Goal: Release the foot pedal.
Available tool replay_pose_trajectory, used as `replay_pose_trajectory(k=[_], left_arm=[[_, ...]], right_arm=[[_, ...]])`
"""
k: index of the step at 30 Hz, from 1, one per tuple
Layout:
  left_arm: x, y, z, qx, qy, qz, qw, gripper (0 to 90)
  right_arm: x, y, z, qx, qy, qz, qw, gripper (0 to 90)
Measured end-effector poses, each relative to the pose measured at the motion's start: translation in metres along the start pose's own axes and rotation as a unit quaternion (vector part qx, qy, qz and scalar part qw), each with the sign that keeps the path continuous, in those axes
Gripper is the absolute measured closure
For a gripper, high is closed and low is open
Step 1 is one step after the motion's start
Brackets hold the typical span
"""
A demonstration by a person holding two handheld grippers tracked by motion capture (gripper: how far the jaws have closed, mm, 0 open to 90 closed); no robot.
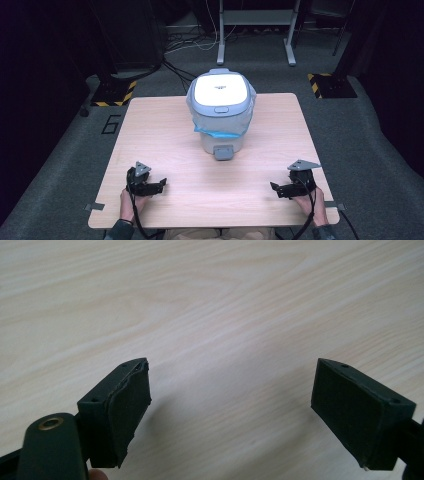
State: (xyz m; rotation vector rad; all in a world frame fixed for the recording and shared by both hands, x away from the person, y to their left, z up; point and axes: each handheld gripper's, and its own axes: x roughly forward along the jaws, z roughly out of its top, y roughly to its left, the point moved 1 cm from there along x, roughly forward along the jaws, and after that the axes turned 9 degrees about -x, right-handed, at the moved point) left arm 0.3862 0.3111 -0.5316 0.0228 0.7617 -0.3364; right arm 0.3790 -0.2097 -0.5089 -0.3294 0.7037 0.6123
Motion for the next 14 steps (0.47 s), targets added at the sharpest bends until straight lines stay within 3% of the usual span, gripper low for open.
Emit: replay_pose_trajectory(k=[4, 5, 7, 10, 14], left_arm=[[-0.002, 0.008, -0.006, -0.015, -0.003, 0.006, 0.9999, 15.4], [-0.002, 0.009, -0.007, -0.019, -0.007, 0.009, 0.9998, 15.3], [-0.002, 0.008, -0.007, -0.020, -0.008, 0.011, 0.9997, 15.1], [-0.001, 0.009, -0.008, -0.025, -0.010, 0.012, 0.9996, 14.3], [-0.001, 0.010, -0.007, -0.022, -0.008, 0.014, 0.9996, 14.2]], right_arm=[[0.005, 0.001, -0.009, 0.004, -0.011, -0.019, 0.9998, 3.7], [0.007, 0.001, -0.013, -0.001, -0.004, -0.035, 0.9994, 3.7], [0.010, 0.001, -0.016, -0.001, 0.001, -0.042, 0.9991, 3.1], [0.015, 0.001, -0.021, -0.005, 0.011, -0.044, 0.9989, 3.2], [0.015, 0.002, -0.022, -0.004, 0.000, -0.046, 0.9989, 4.8]])
